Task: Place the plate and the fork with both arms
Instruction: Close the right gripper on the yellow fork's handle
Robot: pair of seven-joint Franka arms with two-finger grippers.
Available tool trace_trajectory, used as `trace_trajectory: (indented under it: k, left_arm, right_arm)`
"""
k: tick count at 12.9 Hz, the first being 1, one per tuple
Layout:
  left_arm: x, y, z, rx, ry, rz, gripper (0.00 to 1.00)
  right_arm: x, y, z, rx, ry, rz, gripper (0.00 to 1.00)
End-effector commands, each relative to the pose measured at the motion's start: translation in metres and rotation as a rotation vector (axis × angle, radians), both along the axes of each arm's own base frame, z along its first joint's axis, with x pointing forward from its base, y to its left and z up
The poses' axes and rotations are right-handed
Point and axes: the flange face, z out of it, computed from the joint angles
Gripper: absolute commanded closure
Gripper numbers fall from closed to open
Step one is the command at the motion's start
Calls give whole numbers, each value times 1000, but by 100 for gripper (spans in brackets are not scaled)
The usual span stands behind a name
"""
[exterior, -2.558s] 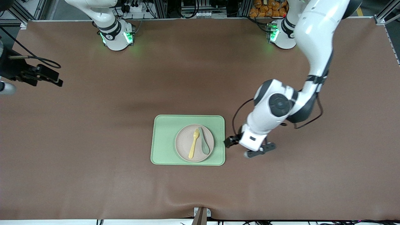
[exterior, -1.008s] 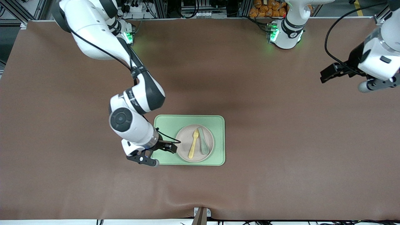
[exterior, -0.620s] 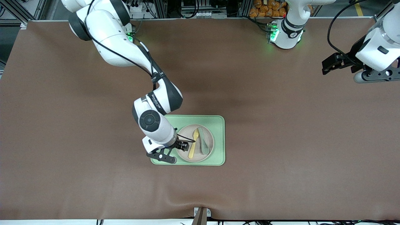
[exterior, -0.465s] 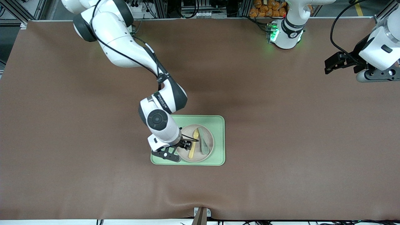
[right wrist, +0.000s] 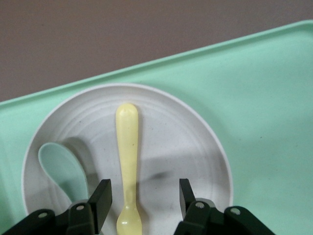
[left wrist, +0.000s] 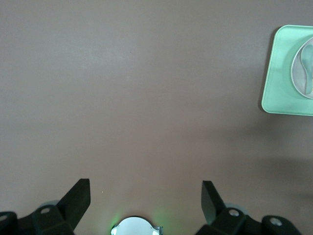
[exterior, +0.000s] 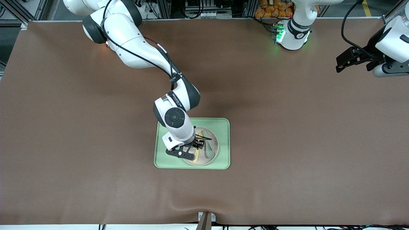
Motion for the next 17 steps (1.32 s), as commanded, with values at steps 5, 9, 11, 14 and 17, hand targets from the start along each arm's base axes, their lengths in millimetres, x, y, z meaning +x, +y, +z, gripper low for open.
trace_trajectory:
  k: [5,9,11,14,17]
  left_arm:
    - [-3,0,9,10,-20,-8,0]
    - [-2,1,9,8,-21,-23,0]
    - [-2,1,9,8,-21,-26,0]
    - [-3,-2,9,8,-21,-31,0]
    - [-2,-2,8,8,-19,-31,0]
  right_arm:
    - [-15,24,-16,-31,4,-4,43]
    - [-23,32,-29,-37,14,-13,45]
    - [-23,31,-31,-40,21,-14,70]
    - [-24,29,-31,-53,35,-11,100]
    - [-18,16,-29,-68,66,-21,100]
